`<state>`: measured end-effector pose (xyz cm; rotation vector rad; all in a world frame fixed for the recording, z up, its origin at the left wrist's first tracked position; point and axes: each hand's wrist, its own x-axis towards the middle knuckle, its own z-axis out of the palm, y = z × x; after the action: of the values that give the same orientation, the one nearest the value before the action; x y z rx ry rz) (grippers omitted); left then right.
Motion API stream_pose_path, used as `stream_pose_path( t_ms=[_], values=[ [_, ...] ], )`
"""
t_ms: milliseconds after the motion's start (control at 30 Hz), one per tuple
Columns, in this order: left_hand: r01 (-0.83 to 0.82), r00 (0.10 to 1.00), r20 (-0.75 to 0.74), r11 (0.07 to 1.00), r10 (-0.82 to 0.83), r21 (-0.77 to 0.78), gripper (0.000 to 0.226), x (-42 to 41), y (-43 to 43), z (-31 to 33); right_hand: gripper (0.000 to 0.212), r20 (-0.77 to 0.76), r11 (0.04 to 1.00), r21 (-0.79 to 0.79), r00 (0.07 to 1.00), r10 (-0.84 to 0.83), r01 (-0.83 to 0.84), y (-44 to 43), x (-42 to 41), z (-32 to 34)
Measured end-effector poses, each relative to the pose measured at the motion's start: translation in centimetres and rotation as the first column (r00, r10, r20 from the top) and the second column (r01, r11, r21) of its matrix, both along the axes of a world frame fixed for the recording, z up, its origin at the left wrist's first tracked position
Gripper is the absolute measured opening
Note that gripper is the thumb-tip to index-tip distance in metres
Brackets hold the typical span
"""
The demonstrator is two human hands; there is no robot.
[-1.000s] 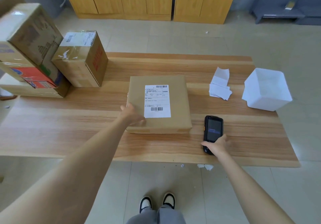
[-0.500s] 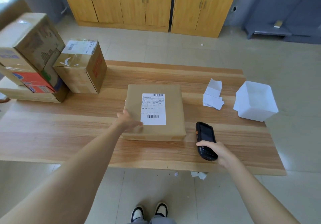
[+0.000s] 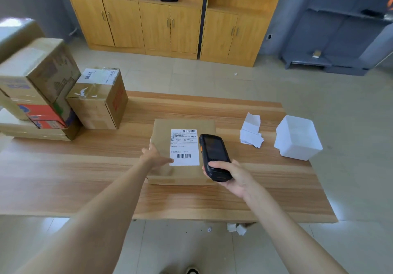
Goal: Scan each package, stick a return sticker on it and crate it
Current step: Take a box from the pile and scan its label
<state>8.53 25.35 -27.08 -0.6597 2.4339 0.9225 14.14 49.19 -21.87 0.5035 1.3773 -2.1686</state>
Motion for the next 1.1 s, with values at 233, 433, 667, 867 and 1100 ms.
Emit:
stream_pose_path(
  t_ms=[233,433,667,867,1100],
  values=[
    [0.038,0.999,0.030,0.999,-0.038,0.001,0.108,0.2,-0.3,-0.4,0.063,0.088,0.997,0.054,0.994,0.058,-0.063,-2.6,1.8,-1.5],
    [0.052,0.998,0.046,0.999,-0.052,-0.001,0.109,0.2,-0.3,-0.6,0.066,0.125,0.993,0.078,0.989,0.080,-0.090,-4.2,2.8,-2.0],
    [0.046,0.997,0.062,0.998,-0.048,0.031,0.110,0.6,-0.6,-1.4,0.055,0.156,0.991,0.102,0.985,0.076,-0.092,-5.1,3.5,-2.5],
    [0.055,0.996,0.062,0.998,-0.057,0.024,0.105,0.7,-0.7,-1.5,0.091,0.134,0.983,0.143,0.986,0.096,-0.115,-5.8,4.2,-2.7],
    [0.074,0.995,0.065,0.997,-0.076,0.033,0.107,0.7,-0.9,-1.4,0.089,0.167,0.983,0.150,0.983,0.081,-0.106,-5.9,4.6,-2.5]
  ],
)
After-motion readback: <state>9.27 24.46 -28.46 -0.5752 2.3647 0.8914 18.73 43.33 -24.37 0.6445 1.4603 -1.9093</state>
